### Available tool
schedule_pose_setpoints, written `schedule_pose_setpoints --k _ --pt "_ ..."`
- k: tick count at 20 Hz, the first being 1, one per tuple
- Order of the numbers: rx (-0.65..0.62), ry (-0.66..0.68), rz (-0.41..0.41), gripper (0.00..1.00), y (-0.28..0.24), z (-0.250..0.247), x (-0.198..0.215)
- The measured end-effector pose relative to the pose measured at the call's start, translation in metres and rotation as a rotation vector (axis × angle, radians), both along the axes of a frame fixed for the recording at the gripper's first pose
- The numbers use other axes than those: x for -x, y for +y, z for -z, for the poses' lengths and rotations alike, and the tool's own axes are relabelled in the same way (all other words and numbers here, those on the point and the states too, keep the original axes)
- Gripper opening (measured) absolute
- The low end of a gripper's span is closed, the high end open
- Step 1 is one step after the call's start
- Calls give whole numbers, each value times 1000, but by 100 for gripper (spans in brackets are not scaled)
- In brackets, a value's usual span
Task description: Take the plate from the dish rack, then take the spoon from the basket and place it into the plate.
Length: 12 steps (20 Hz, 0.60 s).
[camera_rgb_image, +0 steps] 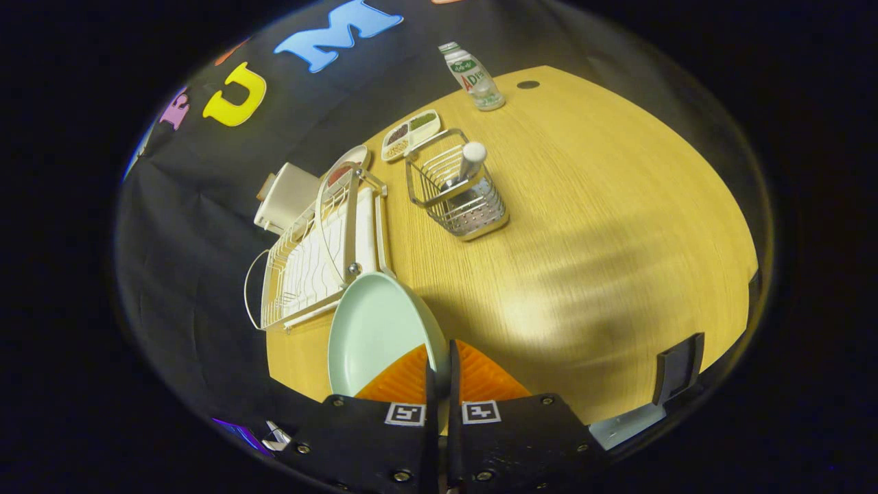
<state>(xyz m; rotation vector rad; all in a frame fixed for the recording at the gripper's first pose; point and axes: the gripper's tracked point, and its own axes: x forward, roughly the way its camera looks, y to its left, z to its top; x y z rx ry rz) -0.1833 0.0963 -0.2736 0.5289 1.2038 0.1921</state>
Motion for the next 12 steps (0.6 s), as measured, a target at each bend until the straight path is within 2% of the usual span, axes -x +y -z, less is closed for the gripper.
schedule_pose_setpoints --k 4,8,11,12 --pt "9 28 -15 5 7 22 4" --pt "25 -20 -63 6 11 27 -1" --pt "84 -140 -97 21 1 11 -15" --pt "113 -178 -117 29 -3 5 -18"
